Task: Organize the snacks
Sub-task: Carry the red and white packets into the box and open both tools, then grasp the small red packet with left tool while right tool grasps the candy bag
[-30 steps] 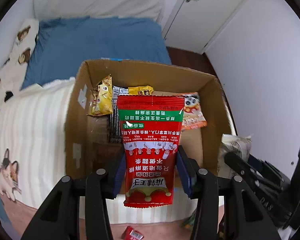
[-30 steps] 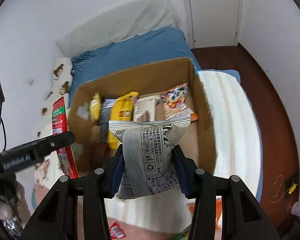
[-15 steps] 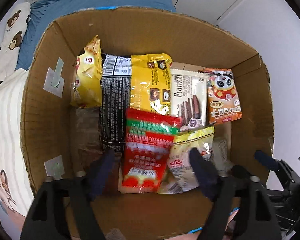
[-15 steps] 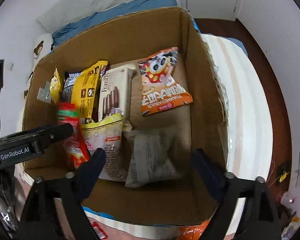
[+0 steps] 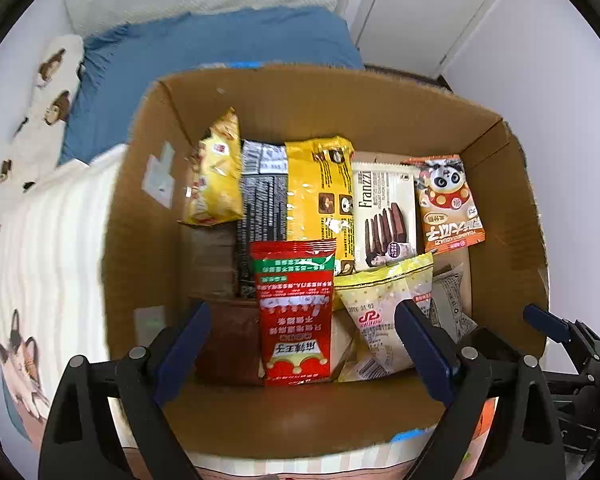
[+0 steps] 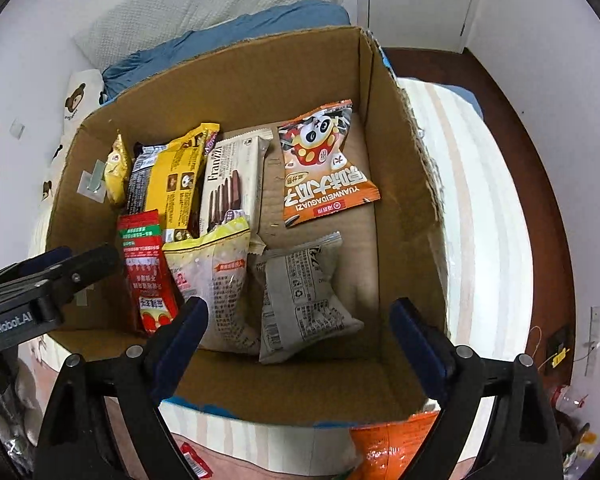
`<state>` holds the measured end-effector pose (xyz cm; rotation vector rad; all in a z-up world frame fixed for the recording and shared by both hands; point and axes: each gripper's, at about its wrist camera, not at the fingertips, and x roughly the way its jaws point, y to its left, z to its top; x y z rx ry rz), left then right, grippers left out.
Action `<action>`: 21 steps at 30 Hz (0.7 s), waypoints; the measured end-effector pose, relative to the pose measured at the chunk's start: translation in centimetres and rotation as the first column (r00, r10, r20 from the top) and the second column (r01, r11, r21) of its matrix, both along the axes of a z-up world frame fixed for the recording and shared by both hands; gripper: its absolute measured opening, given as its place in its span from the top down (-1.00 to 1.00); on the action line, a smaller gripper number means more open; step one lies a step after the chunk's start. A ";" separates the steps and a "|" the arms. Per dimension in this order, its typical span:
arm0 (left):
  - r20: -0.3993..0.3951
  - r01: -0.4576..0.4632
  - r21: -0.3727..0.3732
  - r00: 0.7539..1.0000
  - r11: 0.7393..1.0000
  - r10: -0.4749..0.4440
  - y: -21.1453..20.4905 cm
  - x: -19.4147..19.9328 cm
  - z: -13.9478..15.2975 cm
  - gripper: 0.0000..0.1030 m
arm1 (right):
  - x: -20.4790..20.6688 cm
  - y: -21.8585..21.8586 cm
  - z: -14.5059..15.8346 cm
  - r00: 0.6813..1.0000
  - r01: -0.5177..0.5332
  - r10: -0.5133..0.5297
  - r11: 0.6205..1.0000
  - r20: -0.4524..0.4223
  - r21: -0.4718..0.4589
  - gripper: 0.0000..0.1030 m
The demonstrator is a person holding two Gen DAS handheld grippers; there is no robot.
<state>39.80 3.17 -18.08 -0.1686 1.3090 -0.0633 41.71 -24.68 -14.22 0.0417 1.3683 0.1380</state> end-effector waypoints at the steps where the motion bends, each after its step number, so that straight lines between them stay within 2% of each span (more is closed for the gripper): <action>1: 0.017 -0.005 0.011 1.000 1.000 0.005 0.1 -0.4 0.5 -0.82 | -0.3 0.0 0.2 1.000 0.001 0.000 1.000 0.007 -0.003 -0.84; 11: 0.187 -0.009 0.080 0.982 0.997 -0.006 -0.2 -5.6 5.7 -0.82 | -4.7 -0.1 5.3 0.991 -0.004 0.005 1.000 0.136 -0.010 -0.84; 21: 0.265 -0.028 0.075 0.964 0.997 0.007 -0.2 -10.6 9.2 -0.82 | -9.2 -0.1 10.1 0.970 -0.024 0.025 1.000 0.242 -0.005 -0.84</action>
